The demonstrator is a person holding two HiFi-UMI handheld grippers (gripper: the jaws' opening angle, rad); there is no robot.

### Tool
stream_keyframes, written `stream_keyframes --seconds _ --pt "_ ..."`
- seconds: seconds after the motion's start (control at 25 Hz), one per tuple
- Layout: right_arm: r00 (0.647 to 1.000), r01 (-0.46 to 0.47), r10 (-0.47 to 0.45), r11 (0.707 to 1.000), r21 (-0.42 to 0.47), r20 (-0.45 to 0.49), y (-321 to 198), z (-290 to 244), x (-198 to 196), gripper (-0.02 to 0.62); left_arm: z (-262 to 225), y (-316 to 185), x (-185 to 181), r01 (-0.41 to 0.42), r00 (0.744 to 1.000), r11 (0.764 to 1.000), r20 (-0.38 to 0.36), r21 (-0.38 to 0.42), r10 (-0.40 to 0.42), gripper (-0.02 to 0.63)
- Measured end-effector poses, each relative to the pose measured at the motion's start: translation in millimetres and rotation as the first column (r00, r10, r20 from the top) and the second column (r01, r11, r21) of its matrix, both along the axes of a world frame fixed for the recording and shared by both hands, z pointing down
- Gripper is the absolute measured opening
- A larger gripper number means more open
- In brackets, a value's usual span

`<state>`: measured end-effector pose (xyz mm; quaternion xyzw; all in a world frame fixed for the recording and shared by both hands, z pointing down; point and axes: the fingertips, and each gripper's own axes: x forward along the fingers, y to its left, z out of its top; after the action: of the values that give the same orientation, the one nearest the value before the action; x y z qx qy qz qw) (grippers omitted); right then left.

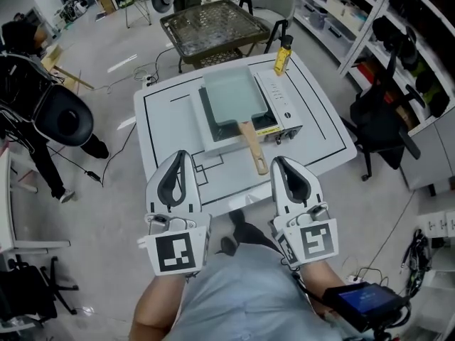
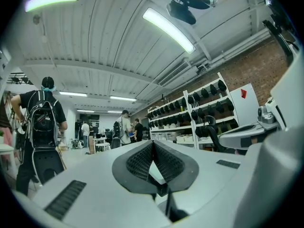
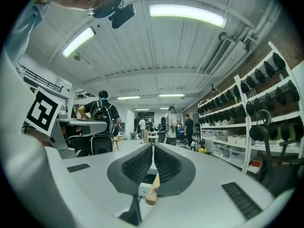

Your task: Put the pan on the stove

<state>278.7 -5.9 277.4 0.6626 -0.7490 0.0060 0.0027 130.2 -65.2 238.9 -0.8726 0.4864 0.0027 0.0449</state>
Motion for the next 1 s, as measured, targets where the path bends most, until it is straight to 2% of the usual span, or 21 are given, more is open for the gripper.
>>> stream_keyframes --seconds 1.0 --pt "1.0 -0.003 0.003 1.0 0.018 0.001 10.4 -2.6 -7.6 0.048 -5.2 16.1 -1.9 -0.016 1.0 1.0 0.013 0.022 0.016 0.018"
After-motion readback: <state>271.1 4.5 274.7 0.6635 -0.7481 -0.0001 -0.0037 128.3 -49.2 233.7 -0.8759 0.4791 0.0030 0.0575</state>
